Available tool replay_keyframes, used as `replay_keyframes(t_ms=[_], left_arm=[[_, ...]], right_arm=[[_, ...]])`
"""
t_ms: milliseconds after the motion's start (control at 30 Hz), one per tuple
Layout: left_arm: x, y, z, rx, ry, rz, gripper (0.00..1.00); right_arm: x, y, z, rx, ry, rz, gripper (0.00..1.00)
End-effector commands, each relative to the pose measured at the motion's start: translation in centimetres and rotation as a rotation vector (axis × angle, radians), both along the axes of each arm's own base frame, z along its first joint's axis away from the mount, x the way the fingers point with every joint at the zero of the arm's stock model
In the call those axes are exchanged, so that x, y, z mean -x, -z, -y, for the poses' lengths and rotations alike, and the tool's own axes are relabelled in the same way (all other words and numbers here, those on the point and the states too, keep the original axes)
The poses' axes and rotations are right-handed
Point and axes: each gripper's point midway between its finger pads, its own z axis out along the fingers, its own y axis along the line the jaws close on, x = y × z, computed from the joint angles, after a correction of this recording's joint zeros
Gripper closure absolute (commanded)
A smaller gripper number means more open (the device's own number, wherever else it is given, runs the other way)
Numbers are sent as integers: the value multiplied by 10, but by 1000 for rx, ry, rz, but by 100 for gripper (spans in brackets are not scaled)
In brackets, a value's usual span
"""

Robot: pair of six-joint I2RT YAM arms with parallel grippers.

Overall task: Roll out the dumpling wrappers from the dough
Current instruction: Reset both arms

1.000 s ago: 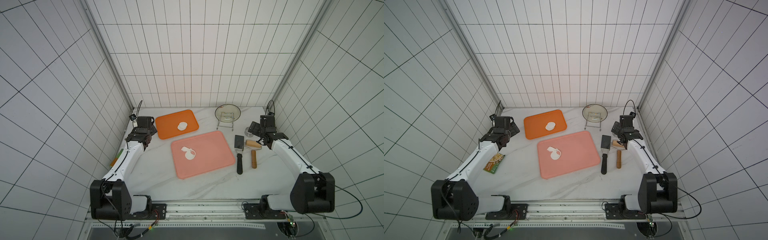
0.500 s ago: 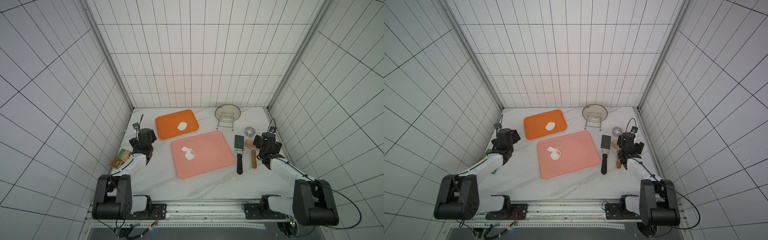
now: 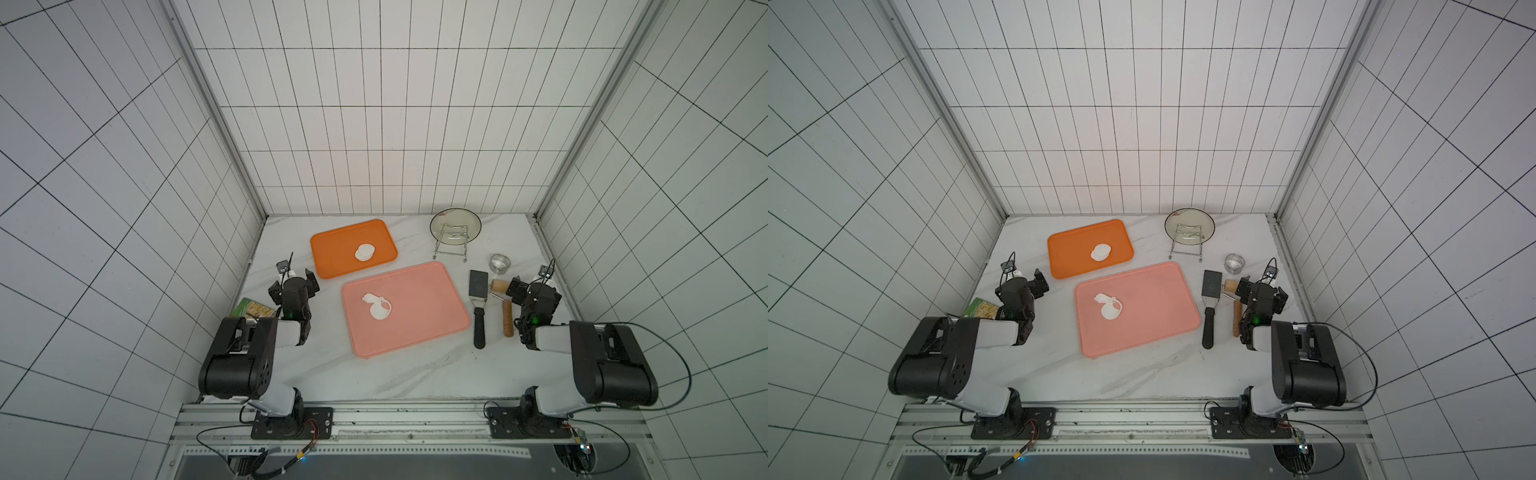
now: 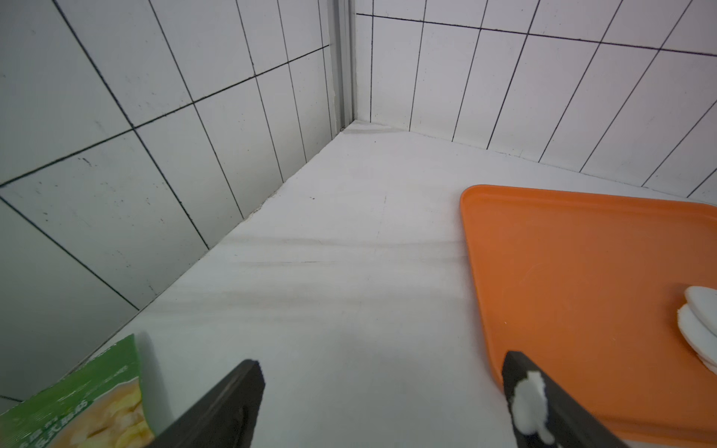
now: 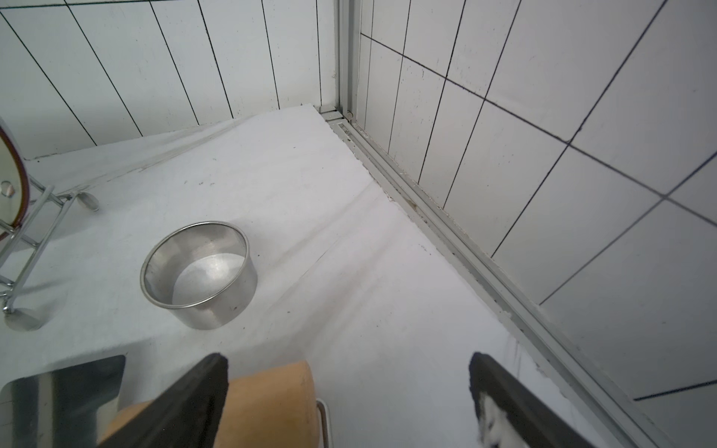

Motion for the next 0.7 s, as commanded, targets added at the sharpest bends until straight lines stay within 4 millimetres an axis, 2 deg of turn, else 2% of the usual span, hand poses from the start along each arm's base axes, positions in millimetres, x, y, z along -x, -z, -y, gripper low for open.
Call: replay_keyframes(t_ms=[0,167,667], left_arm=[[-13,-25,13,-36,64,95,2],[-14,-23,12,-23,57,59,1],[-13,-24,11,-17,56,60,1]], right_arm=[[-9,-10,-7,-26,-57,28,1],[-18,-10,-10,15,-46,12,1],[-19,-9,-13,19,-60,-13,1]])
